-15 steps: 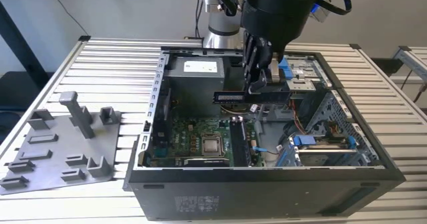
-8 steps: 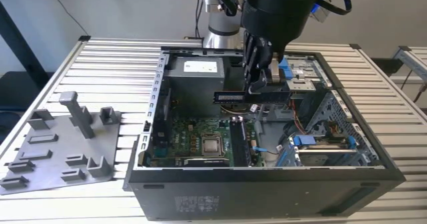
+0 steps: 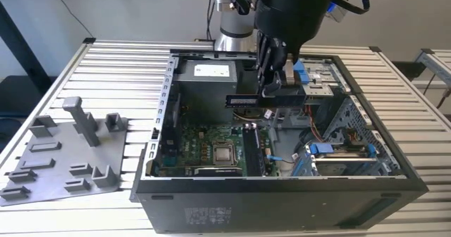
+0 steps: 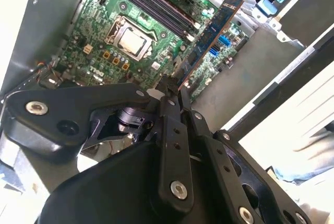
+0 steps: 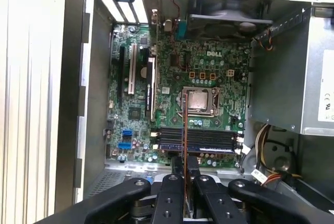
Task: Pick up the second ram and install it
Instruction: 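Pick up the second ram and move it above second insertion slot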
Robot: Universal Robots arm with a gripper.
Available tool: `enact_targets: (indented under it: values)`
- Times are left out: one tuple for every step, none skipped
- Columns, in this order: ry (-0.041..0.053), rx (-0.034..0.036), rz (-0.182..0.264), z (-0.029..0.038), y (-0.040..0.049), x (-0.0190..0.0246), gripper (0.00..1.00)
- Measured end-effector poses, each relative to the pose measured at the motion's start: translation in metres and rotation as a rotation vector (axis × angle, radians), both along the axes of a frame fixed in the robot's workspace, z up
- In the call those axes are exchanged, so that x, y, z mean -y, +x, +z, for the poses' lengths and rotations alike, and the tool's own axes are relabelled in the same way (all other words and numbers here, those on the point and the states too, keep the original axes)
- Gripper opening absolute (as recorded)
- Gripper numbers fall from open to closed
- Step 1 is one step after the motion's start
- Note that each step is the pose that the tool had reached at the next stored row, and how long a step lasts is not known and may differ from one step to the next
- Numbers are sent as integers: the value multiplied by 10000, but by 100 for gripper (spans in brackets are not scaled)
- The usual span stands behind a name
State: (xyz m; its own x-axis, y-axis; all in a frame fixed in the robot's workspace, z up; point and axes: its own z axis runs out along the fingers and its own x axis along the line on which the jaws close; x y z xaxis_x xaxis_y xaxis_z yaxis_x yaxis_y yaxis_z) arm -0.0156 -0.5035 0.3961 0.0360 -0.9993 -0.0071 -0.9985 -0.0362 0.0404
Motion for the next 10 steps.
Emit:
enact_targets:
  values:
    - [2, 0, 0, 0, 0, -26, 14]
    - [1, 0, -1, -1, -1, -55, 14]
    - [2, 0, 0, -1, -1, -83, 14]
    - [0, 1, 0, 0, -1, -117, 14]
    - [0, 1, -1, -1, -1, -153, 14]
    - [-2, 0, -1, 0, -1, -192, 14]
    - [-2, 0, -1, -1, -1, -228, 14]
    - [-3, 0, -1, 0, -1, -267, 14]
    - [-4, 0, -1, -1, -1, -311, 14]
    - [-5, 0, -1, -1, -1, -352, 14]
